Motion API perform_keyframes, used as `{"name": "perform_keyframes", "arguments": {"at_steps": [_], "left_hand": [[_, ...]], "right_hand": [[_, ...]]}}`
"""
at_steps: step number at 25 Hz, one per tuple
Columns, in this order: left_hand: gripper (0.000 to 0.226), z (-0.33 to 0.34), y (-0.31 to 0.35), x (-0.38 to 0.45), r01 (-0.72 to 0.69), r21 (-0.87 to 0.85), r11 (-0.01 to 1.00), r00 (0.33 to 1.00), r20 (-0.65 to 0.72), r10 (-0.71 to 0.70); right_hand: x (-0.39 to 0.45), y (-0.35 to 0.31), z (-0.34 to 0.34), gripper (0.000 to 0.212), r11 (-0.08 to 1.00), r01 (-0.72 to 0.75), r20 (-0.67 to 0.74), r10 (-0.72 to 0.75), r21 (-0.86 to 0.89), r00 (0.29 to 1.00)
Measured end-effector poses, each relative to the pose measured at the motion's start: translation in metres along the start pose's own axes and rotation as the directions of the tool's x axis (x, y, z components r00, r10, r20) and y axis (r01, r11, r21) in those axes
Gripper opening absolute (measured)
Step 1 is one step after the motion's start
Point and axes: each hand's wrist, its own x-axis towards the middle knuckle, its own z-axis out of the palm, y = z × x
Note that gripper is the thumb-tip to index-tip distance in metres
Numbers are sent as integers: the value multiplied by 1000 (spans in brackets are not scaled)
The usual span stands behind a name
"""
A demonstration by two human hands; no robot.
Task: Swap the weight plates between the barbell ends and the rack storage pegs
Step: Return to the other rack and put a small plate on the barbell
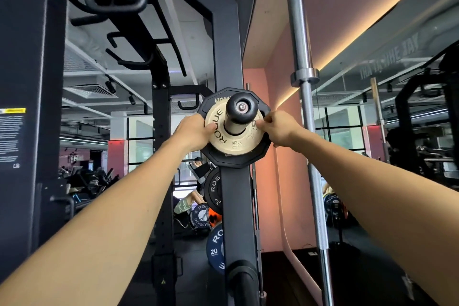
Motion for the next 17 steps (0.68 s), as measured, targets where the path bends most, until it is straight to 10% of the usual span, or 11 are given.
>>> {"name": "perform_keyframes", "arguments": {"at_steps": [6, 17], "left_hand": [[16, -17, 13, -26, 154, -489, 859, 985, 143, -95], [5, -96, 64, -122, 154, -537, 829, 988, 107, -115]], "right_hand": [[-26, -14, -20, 18, 973, -46, 121, 19, 227, 992], [-129, -64, -81, 23, 942, -31, 124, -11, 335, 992]]}}
